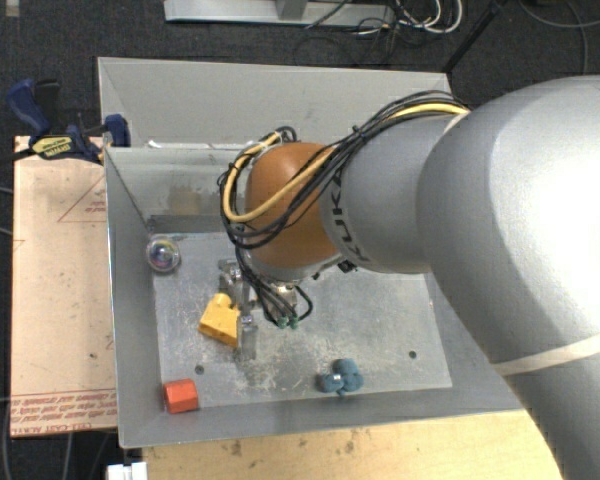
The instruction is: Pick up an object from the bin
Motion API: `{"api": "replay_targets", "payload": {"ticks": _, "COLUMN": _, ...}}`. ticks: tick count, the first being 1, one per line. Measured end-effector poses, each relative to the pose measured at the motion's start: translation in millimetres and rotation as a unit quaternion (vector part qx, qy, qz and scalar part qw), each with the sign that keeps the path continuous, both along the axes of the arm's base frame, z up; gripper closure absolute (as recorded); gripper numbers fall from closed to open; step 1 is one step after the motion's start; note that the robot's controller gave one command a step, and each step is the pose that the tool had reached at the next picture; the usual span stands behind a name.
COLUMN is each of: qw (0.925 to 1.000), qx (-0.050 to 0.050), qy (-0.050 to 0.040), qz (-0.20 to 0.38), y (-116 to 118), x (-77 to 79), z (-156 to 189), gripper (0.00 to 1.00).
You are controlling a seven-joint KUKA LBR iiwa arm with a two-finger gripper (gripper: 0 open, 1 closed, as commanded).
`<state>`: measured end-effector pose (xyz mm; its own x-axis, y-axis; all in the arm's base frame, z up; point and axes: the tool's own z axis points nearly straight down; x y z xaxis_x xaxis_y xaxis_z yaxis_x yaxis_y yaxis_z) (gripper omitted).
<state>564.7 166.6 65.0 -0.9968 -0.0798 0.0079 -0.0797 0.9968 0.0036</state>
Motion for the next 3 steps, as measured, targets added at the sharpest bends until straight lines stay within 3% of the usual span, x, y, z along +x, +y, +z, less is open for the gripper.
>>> {"api": "replay_targets", "payload": {"ticks": 1, "qw": 0.9995, "qx": 0.000, "qy": -0.0047, "qz": 0.031, "y": 9, "x": -22.7, "z": 36, "gripper": 0.00}}
{"api": "replay_targets", "payload": {"ticks": 2, "qw": 0.9997, "qx": -0.001, "qy": -0.0045, "qz": -0.026, "y": 4, "x": -25.5, "z": 45, "gripper": 0.00}}
{"api": "replay_targets", "payload": {"ticks": 3, "qw": 0.9956, "qx": 0.000, "qy": -0.0051, "qz": -0.094, "y": 0, "x": -31.4, "z": 5, "gripper": 0.00}}
